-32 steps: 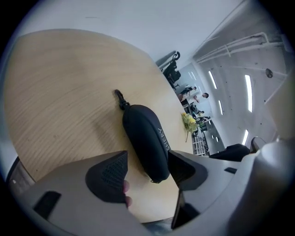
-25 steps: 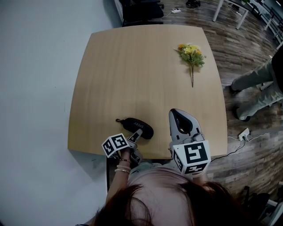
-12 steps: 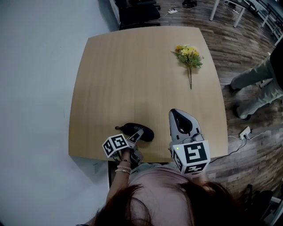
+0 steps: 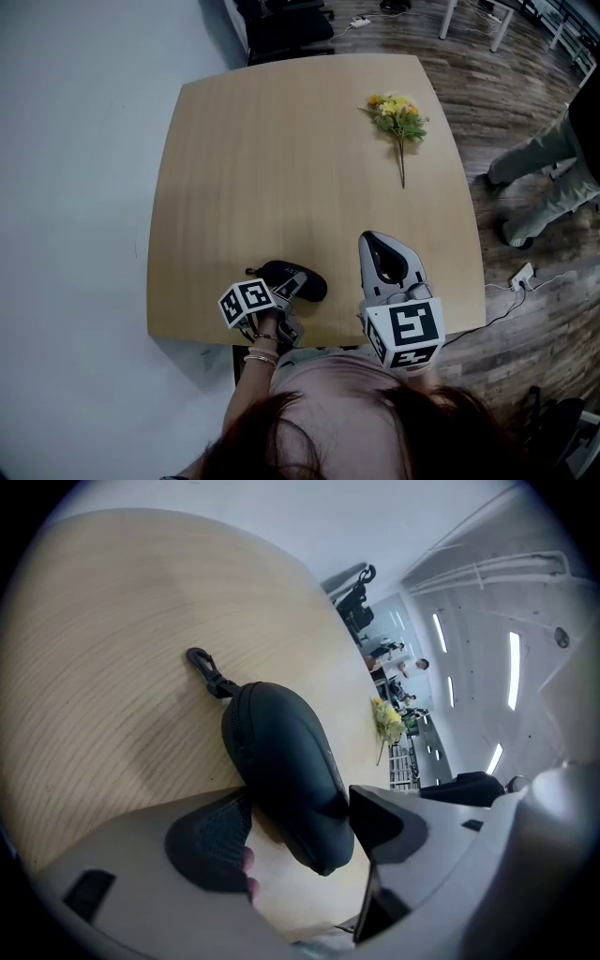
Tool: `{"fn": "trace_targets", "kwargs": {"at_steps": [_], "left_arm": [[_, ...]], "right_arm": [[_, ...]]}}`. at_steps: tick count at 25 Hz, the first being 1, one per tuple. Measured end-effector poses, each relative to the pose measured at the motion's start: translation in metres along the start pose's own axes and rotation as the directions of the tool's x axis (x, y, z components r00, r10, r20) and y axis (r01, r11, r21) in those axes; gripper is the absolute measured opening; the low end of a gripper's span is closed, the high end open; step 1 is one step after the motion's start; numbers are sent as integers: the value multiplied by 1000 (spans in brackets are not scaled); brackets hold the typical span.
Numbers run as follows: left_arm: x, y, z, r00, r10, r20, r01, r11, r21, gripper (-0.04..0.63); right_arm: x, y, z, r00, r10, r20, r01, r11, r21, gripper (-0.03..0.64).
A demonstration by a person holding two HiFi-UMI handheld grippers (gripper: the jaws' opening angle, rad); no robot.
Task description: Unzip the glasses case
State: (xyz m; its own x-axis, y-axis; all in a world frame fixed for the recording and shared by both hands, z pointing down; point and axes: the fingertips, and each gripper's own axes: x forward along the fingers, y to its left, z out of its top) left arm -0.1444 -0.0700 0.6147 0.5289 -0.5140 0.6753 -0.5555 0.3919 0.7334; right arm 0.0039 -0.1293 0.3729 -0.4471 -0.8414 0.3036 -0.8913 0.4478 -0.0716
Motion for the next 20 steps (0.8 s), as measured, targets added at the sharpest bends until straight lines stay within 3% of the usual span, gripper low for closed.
{"fn": "trace_targets", "kwargs": {"at_steps": [16,20], "left_arm": [[14,-8,1,991,54,-127,-48,998,48,316],[16,-9,0,990,27,-137,-26,1000,12,316]], "right_arm": [[3,-11,-8,999,-36,0,36,999,29,14],[4,-10,-10,1000,-30,-3,30,999,30,14]]}}
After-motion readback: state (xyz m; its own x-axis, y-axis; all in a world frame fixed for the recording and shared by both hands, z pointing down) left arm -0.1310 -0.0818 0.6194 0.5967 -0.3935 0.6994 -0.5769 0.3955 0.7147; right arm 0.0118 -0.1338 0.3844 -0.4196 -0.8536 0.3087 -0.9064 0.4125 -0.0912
